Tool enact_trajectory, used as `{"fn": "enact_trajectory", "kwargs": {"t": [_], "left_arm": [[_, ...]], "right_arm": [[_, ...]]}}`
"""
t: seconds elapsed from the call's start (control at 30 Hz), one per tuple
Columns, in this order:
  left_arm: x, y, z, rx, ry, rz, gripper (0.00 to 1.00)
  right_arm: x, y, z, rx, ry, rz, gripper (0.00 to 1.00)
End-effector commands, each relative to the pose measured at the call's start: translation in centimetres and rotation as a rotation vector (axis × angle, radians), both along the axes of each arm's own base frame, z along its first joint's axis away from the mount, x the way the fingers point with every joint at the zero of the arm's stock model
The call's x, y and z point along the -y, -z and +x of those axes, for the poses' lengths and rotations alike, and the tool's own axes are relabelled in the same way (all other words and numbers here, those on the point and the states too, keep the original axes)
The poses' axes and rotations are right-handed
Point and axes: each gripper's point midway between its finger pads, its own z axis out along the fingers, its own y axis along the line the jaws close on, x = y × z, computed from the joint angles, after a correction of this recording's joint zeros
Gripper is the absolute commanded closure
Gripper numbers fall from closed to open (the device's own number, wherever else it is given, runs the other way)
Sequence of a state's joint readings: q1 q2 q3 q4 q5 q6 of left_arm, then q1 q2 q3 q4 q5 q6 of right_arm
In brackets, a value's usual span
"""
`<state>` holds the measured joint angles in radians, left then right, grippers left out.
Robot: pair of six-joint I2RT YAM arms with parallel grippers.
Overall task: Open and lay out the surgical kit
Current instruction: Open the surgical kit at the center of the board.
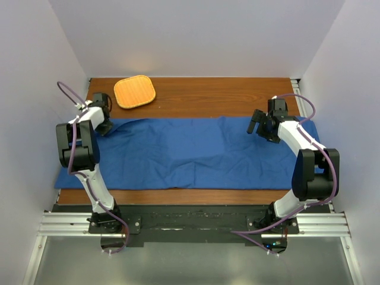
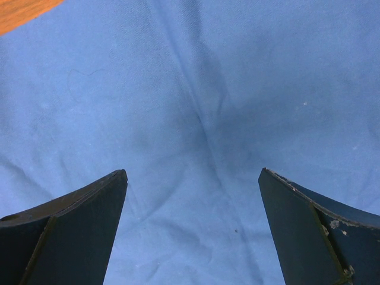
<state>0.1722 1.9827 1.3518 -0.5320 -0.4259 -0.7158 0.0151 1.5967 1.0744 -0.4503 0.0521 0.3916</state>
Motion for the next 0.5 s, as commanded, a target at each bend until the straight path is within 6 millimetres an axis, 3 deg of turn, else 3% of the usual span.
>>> {"fn": "enact_trajectory", "kwargs": {"t": [0.0,0.2,0.47], "left_arm": [[0.2,0.3,0.8,0.071,-0.04,-0.051,0.82],[-0.4,-0.5,1.6,0.099,-0.051,-0.042,0.66],[-1.5,-1.1,1.7,0.123,-0.078,-0.041,0.53]], "right_arm": [[-0.4,-0.7,0.8,0.031,-0.01,0.013,0.01],[-0.3,-1.0,1.2,0.041,-0.009,0.008,0.01],[-0.1,-1.0,1.5,0.044,-0.005,-0.003,0.01]]}}
